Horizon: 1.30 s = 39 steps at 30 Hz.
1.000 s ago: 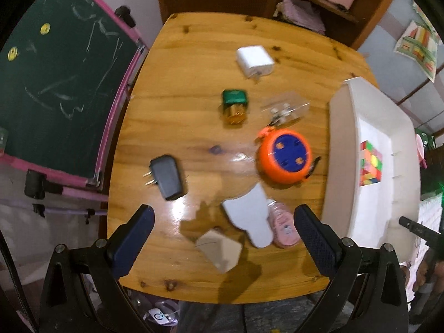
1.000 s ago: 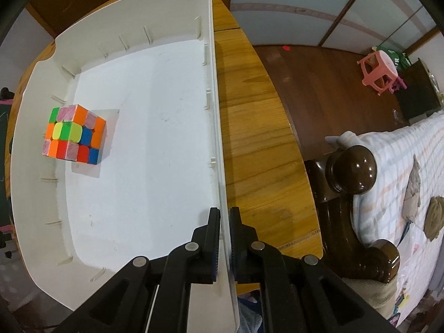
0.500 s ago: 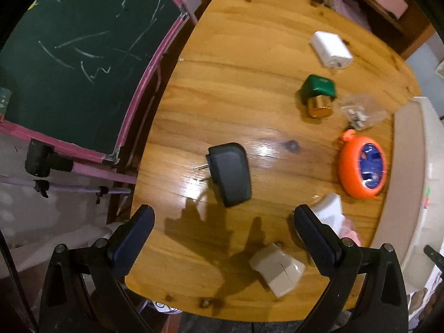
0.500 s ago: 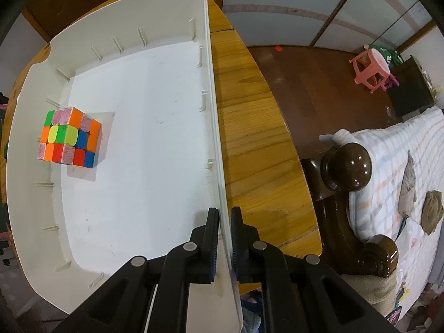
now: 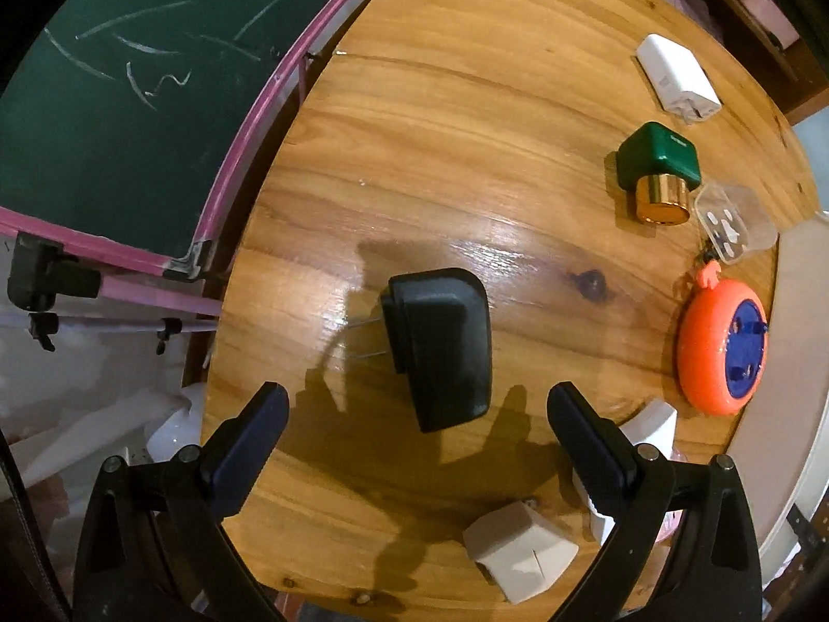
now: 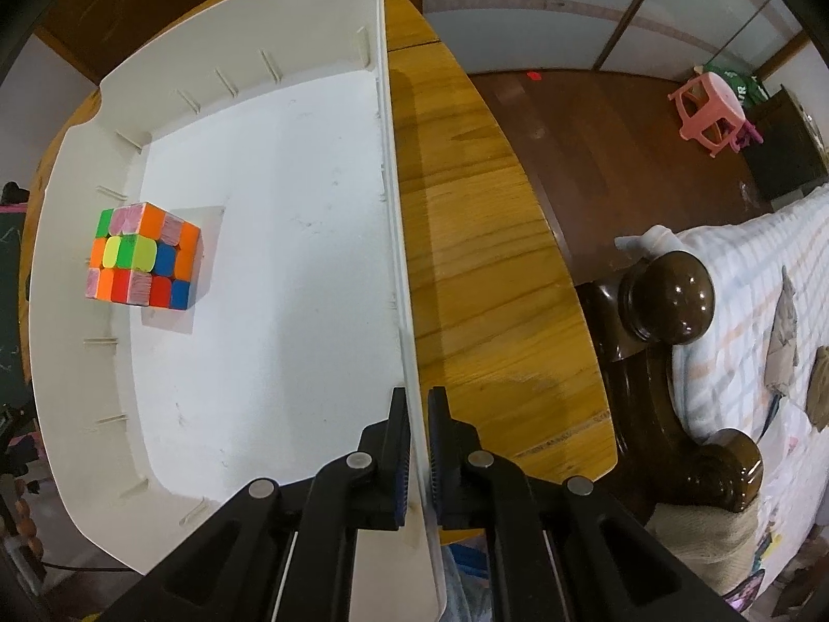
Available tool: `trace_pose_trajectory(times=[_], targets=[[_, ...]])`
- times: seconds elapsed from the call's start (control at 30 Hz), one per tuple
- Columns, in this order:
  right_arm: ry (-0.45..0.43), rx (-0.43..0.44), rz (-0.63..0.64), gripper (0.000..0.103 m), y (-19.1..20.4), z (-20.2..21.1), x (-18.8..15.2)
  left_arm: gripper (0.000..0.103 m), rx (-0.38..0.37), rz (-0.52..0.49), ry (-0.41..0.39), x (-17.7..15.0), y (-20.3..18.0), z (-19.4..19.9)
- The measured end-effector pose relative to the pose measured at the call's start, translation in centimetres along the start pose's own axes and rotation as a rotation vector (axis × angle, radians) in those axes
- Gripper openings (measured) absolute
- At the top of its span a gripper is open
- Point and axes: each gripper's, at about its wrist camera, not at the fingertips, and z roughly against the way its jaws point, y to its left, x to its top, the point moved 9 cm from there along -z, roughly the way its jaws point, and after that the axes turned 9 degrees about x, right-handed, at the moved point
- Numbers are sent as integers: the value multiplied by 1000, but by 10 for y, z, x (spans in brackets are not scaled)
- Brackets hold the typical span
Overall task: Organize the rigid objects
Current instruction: 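Move the left tool back to the black plug adapter, then grasp the black plug adapter with the left gripper and lift it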
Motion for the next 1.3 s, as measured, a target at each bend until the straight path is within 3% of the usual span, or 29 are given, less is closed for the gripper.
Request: trace_pose_trajectory(times=[0.17,0.53,0.7,1.03,1.3], targets=[[-3,-15,6,6,-1,0,0,89,-22,8,38,0,2,-11],[-6,-22,-5,7,2,0,1,84,-10,7,31,6,4,-21],[-5,-23,-8,7,2,-1,1,58,12,-25,-22,14,-4,-11],[-4,-23,-5,7,2,-1,1,58,73,-80,-77,16,-13,4],[-1,-20,4,7,2,-3,1,58,49,-165,-140,13,-38,49]])
